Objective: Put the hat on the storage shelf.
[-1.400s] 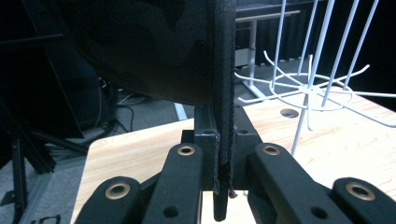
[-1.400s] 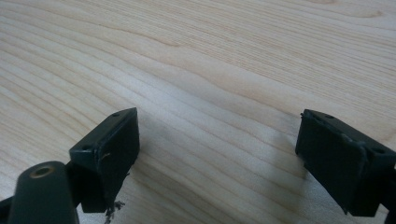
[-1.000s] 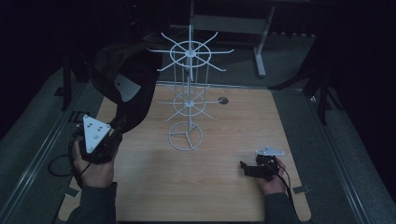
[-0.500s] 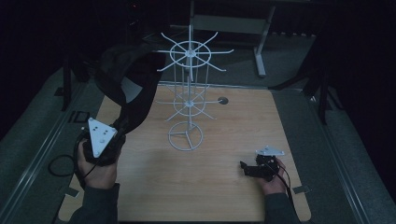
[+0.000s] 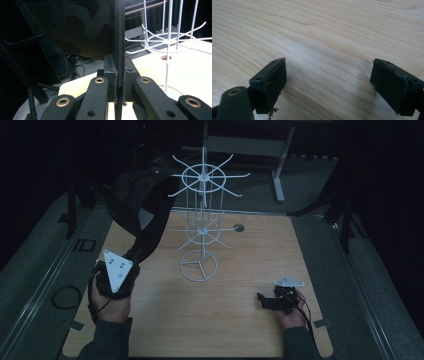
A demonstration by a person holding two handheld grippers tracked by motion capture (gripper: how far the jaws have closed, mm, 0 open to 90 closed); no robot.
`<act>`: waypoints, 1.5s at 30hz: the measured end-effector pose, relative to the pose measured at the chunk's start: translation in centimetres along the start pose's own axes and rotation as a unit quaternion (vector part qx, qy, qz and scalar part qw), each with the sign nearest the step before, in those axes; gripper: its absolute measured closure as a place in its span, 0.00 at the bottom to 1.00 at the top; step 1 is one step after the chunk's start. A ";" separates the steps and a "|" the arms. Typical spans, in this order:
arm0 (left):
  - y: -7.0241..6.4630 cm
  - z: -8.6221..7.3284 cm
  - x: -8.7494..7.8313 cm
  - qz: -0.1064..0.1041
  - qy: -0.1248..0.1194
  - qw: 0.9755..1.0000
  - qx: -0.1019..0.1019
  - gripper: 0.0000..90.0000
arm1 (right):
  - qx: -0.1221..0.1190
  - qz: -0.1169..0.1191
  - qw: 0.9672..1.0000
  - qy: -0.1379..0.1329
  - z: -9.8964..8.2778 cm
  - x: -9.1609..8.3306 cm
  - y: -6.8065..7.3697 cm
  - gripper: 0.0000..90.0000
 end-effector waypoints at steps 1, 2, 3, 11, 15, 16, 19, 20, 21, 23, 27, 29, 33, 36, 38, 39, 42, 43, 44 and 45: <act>-0.1 -0.1 0.0 0.001 0.000 1.000 0.002 0.95 | 0.000 0.000 1.000 0.000 0.0 0.0 0.0 0.15; -0.2 -0.1 0.0 0.002 0.000 1.000 0.004 0.95 | 0.000 0.000 1.000 0.000 0.0 0.0 0.0 0.15; -0.2 -0.2 0.1 0.003 0.000 1.000 0.006 0.95 | 0.000 0.000 1.000 0.000 0.0 0.0 0.0 0.15; -1.0 -0.5 0.4 -0.008 -0.002 1.000 0.008 0.95 | 0.000 0.000 1.000 0.000 0.0 0.0 0.0 0.15; -1.3 -0.7 0.5 -0.010 0.002 1.000 0.010 0.95 | -0.001 0.000 1.000 0.000 0.0 0.0 0.0 0.15; -1.3 -0.8 0.5 -0.011 0.003 1.000 0.010 0.94 | -0.001 0.000 1.000 0.000 0.0 0.0 0.0 0.15; -1.6 -0.9 0.7 -0.020 0.004 1.000 0.009 0.93 | -0.001 0.000 1.000 -0.001 0.0 0.0 0.0 0.15; -1.8 -1.0 0.7 -0.023 0.005 1.000 0.010 0.93 | 0.000 0.001 1.000 -0.001 0.0 0.0 0.0 0.15; -1.9 -1.0 0.8 -0.025 0.005 1.000 0.012 0.92 | 0.000 0.001 1.000 0.000 0.0 0.0 0.0 0.15; -2.0 -1.0 0.8 -0.029 0.003 0.999 0.013 0.91 | 0.000 0.000 1.000 -0.001 0.0 0.0 0.0 0.15; -2.3 -1.0 1.0 -0.055 -0.002 0.998 0.005 0.75 | 0.000 0.000 1.000 -0.001 0.0 0.0 0.0 0.15; -2.5 -1.0 1.0 -0.066 -0.004 0.998 -0.002 0.68 | -0.001 0.000 1.000 -0.001 0.0 0.0 0.0 0.15; -2.6 -1.1 1.2 -0.079 -0.003 0.997 -0.015 0.57 | -0.001 0.000 1.000 -0.001 0.0 0.0 0.0 0.15; -2.6 -1.1 1.1 -0.086 -0.005 0.996 -0.022 0.49 | -0.001 0.000 1.000 -0.001 0.0 0.0 0.0 0.15; -2.6 -1.1 1.1 -0.096 -0.008 0.995 -0.029 0.44 | -0.002 0.000 1.000 -0.001 0.0 0.0 0.0 0.15; -2.7 -1.1 1.1 -0.109 -0.007 0.993 -0.035 0.41 | -0.001 0.000 1.000 -0.001 0.0 0.0 0.0 0.15; -2.9 -1.0 1.1 -0.126 -0.010 0.991 -0.045 0.34 | -0.001 0.000 1.000 -0.001 0.0 0.0 0.0 0.15; -2.9 -1.0 1.1 -0.131 -0.012 0.990 -0.052 0.32 | -0.001 0.000 1.000 -0.001 0.0 0.0 0.0 0.15; -2.9 -1.0 1.1 -0.135 -0.014 0.989 -0.056 0.30 | -0.001 0.000 1.000 -0.001 0.0 0.0 0.0 0.15; -2.9 -1.0 1.1 -0.140 -0.015 0.988 -0.061 0.30 | -0.001 0.000 1.000 -0.001 0.0 0.0 0.0 0.15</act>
Point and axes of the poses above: each handheld gripper's, and its own axes: x roughly forward along the jaws, z roughly out of its top, y roughly to its left, the point moved 8 cm from there along x, roughly forward along the jaws, and after that the axes turned 13 degrees about x, right-handed, at the moved point
